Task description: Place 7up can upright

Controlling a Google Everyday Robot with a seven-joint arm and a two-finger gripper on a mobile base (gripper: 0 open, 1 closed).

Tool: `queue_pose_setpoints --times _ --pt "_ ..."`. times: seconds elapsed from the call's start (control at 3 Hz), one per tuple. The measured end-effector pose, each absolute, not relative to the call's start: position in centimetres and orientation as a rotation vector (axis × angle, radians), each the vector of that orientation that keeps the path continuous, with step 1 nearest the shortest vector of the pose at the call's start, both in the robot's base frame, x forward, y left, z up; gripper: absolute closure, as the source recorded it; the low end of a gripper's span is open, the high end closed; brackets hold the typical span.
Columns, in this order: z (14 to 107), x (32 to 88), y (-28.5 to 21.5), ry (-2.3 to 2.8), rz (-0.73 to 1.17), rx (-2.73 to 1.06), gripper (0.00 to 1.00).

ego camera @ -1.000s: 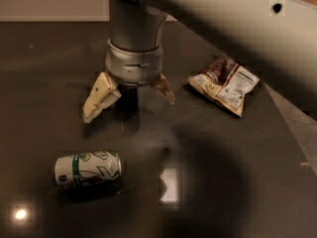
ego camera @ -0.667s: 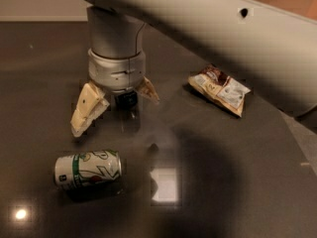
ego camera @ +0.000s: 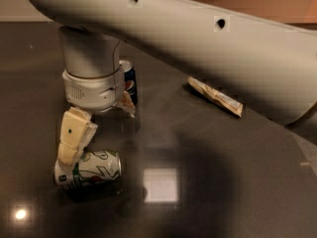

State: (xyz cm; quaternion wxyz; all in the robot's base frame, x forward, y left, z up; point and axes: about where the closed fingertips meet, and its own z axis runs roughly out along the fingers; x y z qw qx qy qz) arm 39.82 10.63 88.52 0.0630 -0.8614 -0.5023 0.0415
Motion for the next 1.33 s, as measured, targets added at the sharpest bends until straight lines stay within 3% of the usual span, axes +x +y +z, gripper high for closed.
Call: queue_pose_setpoints --times 0.67,1.33 --pt "87.4 35.7 11.1 -1.925 0.125 -2.366 0.00" --pt "85.5 36.0 10.9 -2.062 0.072 -2.303 0.00"
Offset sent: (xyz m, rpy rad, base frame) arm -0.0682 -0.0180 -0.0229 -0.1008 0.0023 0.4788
